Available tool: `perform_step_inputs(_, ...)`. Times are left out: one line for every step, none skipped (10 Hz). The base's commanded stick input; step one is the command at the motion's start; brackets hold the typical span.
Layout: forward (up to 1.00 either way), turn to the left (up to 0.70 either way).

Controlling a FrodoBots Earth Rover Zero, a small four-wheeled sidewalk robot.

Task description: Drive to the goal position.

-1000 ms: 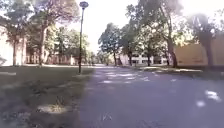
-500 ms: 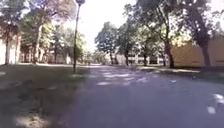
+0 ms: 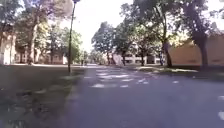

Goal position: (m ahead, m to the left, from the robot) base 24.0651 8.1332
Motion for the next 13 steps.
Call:
perform_step_inputs(0.7,-0.14)
perform_step_inputs(0.7,-0.13)
perform_step_inputs(0.7,-0.11)
perform_step_inputs(0.7,0.0)
perform_step_inputs(0.7,0.0)
perform_step_inputs(0.7,0.0)
perform_step_inputs(0.7,0.0)
perform_step_inputs(0.7,0.0)
perform_step_inputs(0.7,0.0)
perform_step_inputs(0.7,0.0)
perform_step_inputs(0.7,0.0)
perform_step_inputs(0.7,0.0)
perform_step_inputs(0.7,0.0)
